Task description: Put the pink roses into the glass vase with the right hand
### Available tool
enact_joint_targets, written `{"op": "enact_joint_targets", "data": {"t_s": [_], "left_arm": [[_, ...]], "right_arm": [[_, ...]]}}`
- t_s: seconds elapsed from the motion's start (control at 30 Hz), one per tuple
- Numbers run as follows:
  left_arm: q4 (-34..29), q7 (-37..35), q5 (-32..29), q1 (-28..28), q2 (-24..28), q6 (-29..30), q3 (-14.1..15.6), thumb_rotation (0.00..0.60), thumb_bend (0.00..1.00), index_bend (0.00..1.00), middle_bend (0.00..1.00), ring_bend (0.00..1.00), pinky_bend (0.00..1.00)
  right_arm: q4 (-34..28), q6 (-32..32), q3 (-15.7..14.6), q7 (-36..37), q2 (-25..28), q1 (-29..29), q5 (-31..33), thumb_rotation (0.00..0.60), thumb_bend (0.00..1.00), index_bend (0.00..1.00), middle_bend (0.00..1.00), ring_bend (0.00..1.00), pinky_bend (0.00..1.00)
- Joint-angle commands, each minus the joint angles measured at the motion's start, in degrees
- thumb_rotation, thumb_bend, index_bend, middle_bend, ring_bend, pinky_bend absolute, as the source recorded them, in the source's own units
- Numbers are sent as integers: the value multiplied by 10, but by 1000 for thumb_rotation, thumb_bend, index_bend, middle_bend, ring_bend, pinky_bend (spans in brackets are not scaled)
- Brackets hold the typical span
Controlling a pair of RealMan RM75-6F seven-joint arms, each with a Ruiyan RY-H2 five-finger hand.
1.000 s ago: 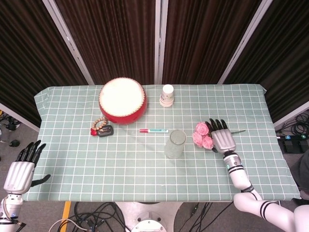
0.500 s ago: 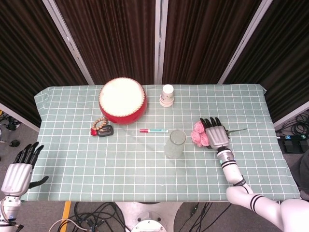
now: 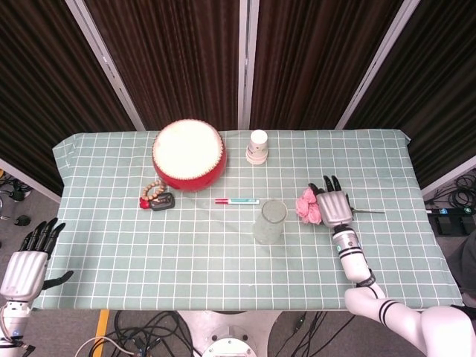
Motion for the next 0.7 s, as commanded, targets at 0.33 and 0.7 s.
{"op": "enact_joint_targets", "data": {"t_s": [0.33, 0.7], "left_arm": [[-2, 0, 0, -1, 1, -5, 1, 600, 0, 71, 0, 0, 163], [-11, 9, 1, -6, 3, -10, -1, 600, 0, 72, 0, 0, 163]], "right_arm": [[-37, 77, -5, 61, 35, -18, -54, 600, 234, 549, 573, 169, 0], [-308, 157, 74, 76, 203, -39, -51, 600, 222, 551, 573, 169, 0]]}}
